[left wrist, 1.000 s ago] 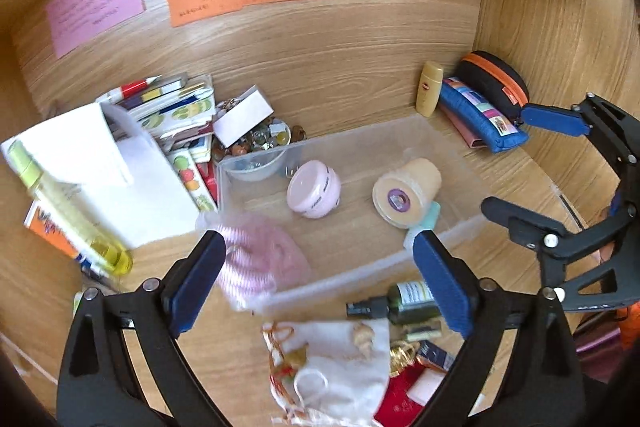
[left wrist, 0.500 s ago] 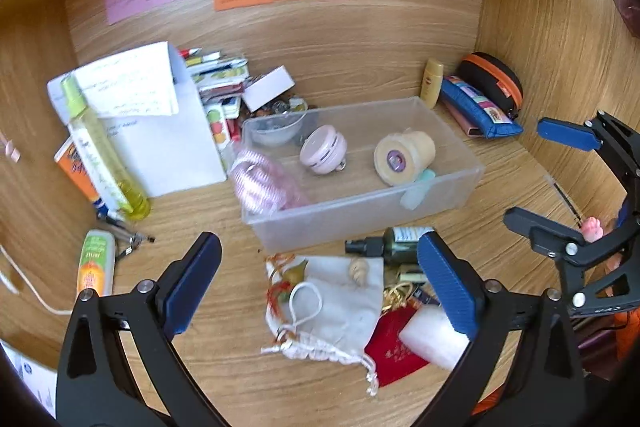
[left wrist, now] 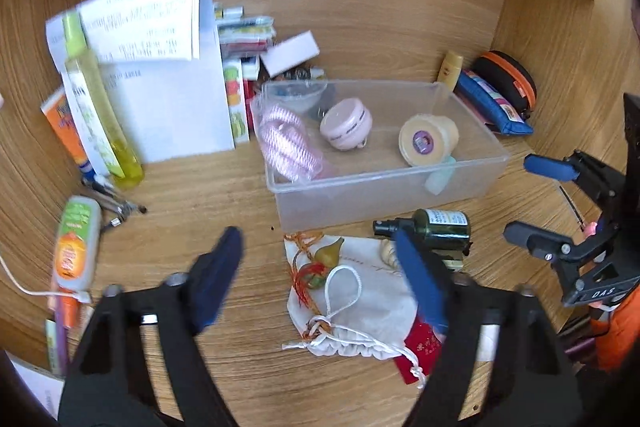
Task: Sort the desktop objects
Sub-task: 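Withdraw both tools from the box toward the remaining items, then grasp the small gourd ornament with the left tool while the right tool grasps the green spray bottle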
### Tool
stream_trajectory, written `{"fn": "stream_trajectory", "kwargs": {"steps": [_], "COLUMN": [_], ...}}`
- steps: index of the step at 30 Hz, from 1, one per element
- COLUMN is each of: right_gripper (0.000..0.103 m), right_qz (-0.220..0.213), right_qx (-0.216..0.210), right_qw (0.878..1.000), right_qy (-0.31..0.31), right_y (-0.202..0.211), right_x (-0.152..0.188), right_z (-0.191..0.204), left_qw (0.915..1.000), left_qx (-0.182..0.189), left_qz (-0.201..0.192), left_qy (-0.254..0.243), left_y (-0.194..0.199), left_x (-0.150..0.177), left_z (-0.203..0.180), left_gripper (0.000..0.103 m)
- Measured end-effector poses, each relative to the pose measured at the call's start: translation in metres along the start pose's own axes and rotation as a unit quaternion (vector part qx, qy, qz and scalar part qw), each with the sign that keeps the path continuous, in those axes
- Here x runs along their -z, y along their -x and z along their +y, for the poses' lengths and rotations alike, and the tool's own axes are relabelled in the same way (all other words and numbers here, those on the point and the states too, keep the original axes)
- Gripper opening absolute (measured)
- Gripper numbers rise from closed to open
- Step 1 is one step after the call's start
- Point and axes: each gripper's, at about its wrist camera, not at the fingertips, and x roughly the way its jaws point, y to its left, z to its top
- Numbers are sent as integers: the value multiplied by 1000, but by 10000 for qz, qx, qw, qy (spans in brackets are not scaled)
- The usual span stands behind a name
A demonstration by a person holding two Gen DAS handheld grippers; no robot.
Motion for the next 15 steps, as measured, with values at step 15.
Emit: {"fn": "stream_trajectory", "kwargs": {"steps": [15], "right_gripper": [58], "right_qz": [338], "right_qx": [-493], "right_qw": [9981], "right_qy": [-152], "right_y": [-39], "right_x": [7], "right_z": [1], "left_qw": [9995], "left_qx": [-33], "left_qz": [286], "left_qy": [-116], "left_y": [-29], "left_x": [13], "left_z": [1], "left_gripper": [38]}}
